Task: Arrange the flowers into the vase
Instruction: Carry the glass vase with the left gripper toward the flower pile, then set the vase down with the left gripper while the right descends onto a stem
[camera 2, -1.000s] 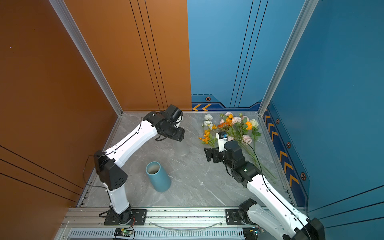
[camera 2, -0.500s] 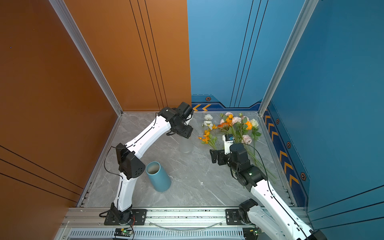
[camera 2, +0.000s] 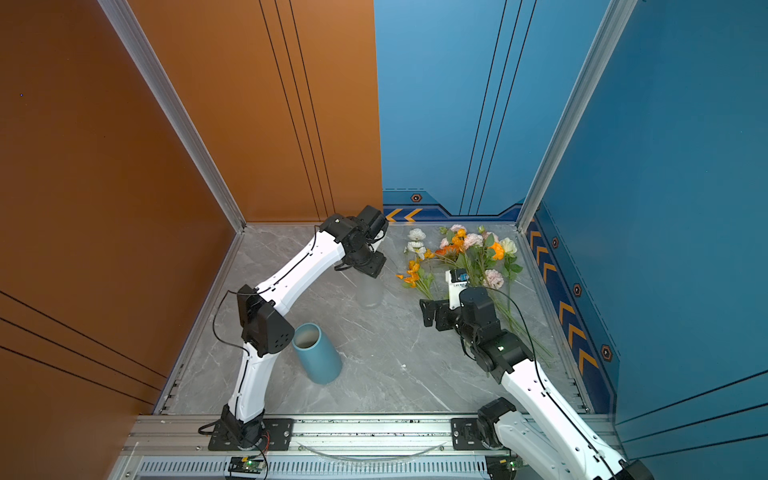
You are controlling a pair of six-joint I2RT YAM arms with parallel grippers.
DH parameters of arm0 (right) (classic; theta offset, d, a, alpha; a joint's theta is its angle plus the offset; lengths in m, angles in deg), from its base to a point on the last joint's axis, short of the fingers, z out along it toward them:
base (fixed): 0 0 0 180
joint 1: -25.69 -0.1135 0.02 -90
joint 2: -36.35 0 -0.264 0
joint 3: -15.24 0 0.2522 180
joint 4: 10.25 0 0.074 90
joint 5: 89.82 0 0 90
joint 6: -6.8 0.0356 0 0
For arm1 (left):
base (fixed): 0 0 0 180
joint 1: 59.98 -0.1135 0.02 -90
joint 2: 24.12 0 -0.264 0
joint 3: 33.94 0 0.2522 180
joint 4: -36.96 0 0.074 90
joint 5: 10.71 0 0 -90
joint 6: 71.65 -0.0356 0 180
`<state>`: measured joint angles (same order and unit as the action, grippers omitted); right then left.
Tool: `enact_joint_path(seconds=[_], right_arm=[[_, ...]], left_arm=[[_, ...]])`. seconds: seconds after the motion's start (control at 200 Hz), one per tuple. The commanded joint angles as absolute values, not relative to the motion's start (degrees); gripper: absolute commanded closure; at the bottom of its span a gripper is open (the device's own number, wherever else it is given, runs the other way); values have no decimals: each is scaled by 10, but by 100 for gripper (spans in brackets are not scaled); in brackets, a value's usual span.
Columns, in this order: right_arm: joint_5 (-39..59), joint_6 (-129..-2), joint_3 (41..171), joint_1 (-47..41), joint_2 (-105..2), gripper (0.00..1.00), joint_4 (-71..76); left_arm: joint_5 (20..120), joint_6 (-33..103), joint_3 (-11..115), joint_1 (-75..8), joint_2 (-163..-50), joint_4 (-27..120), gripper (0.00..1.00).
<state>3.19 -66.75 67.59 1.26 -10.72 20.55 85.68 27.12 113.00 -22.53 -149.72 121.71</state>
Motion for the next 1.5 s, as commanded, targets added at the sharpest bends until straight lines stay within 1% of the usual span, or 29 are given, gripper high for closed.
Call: enact_joint_path(seconds=[0.0, 0.055, 0.215, 0.31, 0.44, 0.646, 0.841, 0.881, 0.906, 0.926, 0.956, 1.181, 1.301, 1.382, 1.497], right_arm=[[41, -662, 673, 16, -106, 0, 218], [41, -662, 674, 16, -108, 0, 218], [42, -661, 675, 16, -108, 0, 218], [43, -660, 672, 16, -108, 0, 219], [42, -657, 670, 16, -105, 0, 218], [45, -657, 672, 16, -108, 0, 220], [46, -656, 674, 16, -112, 0, 220], [46, -656, 674, 16, -112, 0, 219], [46, -655, 674, 16, -112, 0, 219], [46, -655, 674, 16, -112, 0, 219], [46, -655, 674, 16, -113, 0, 219], [49, -660, 680, 26, -127, 0, 224], [53, -665, 694, 51, -141, 0, 241], [51, -659, 711, 79, -162, 0, 260], [40, -641, 743, 133, -207, 0, 290]], left_arm=[[847, 264, 1151, -231, -1500, 1217, 66], [845, 263, 1150, -232, -1500, 1217, 62], [838, 257, 1146, -232, -1496, 1217, 42], [837, 254, 1146, -232, -1494, 1217, 36], [834, 250, 1144, -232, -1490, 1217, 30], [834, 245, 1142, -232, -1484, 1217, 24], [833, 238, 1142, -232, -1478, 1217, 15], [833, 236, 1144, -233, -1476, 1216, 15], [832, 235, 1145, -233, -1474, 1216, 5], [831, 233, 1147, -234, -1472, 1216, 0], [830, 230, 1150, -234, -1469, 1216, 2], [844, 181, 1172, -229, -1411, 1214, 2], [852, 129, 1178, -228, -1374, 1207, 2], [848, 80, 1157, -224, -1341, 1171, 2], [793, -29, 1089, -205, -1286, 1101, 2]])
